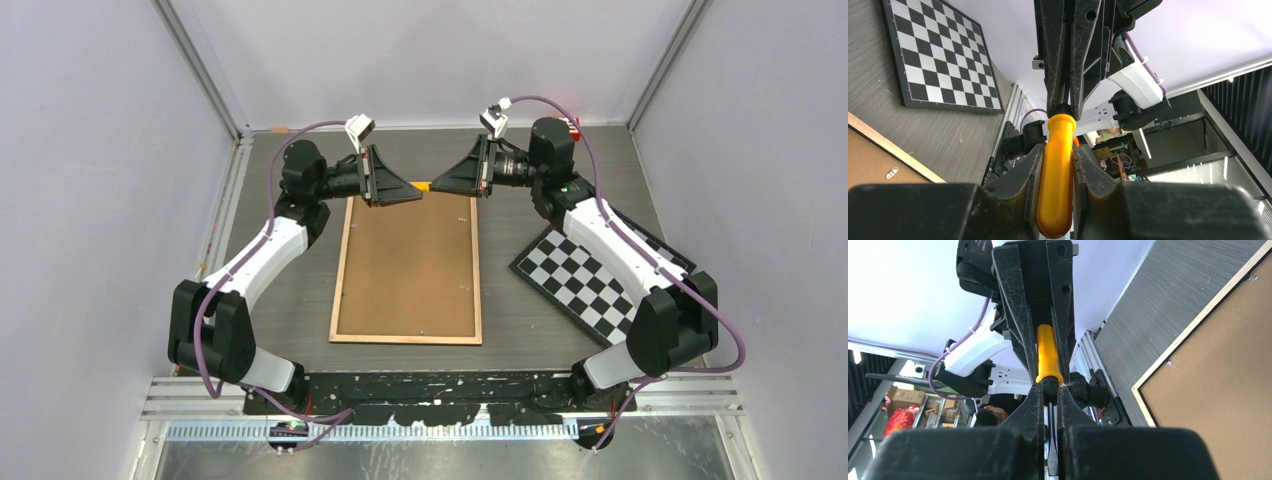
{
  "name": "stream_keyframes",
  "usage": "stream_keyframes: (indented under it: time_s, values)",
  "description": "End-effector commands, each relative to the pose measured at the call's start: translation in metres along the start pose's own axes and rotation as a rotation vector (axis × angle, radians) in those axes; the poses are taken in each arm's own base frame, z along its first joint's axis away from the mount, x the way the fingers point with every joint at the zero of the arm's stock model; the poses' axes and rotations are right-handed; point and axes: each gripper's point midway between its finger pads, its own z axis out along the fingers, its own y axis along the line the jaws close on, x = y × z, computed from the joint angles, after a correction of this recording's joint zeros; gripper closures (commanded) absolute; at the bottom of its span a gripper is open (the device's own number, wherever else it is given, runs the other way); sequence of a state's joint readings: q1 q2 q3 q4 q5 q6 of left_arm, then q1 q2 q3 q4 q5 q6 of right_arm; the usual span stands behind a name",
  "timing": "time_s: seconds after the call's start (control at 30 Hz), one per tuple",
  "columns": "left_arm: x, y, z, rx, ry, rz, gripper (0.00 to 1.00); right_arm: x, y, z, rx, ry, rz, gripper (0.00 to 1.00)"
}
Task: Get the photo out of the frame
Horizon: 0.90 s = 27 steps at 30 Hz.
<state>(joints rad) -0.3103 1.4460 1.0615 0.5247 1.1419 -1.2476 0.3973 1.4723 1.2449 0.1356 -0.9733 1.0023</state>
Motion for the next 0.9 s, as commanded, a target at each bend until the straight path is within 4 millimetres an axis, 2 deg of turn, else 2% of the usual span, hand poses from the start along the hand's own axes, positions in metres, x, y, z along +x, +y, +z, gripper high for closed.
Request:
stream_keyframes:
  time_s: [0.0,0.1,0.27,0.47,0.57,0.63,0.7,0.8,0.87]
  values:
    - [-0.005,-0.011,-0.001,-0.014,-0.037,0.055,0.71,0.004,0.015,0.0,-0.019,-0.011,-0.041,0.99]
    - [-0.007,-0.01,-0.001,-0.026,-0.042,0.037,0.59,0.005,0.014,-0.001,-0.016,-0.011,-0.04,1.0]
    - [-0.012,-0.011,0.001,-0.027,-0.053,0.04,0.59,0.006,0.015,-0.002,-0.016,-0.01,-0.04,0.99]
    - [-0.012,-0.015,0.001,-0.011,-0.052,0.059,0.72,0.007,0.013,-0.002,-0.006,-0.012,-0.037,1.0]
    - [-0.01,-0.014,0.0,-0.009,-0.048,0.065,0.87,0.007,0.009,-0.001,0.006,-0.011,-0.033,0.98]
    - [-0.009,-0.012,-0.004,-0.02,-0.051,0.066,0.99,0.005,0.004,-0.003,0.027,-0.011,-0.032,0.91]
    - [-0.01,-0.002,-0.011,-0.063,-0.061,0.044,1.0,0.002,-0.005,-0.008,0.069,-0.017,-0.038,0.75]
    - [-0.012,0.017,-0.035,-0.153,-0.074,0.055,1.0,-0.005,-0.033,-0.025,0.203,-0.028,-0.075,0.44]
    - [-0.003,0.036,-0.055,-0.259,-0.059,0.039,1.0,-0.004,-0.057,-0.038,0.301,-0.021,-0.098,0.34]
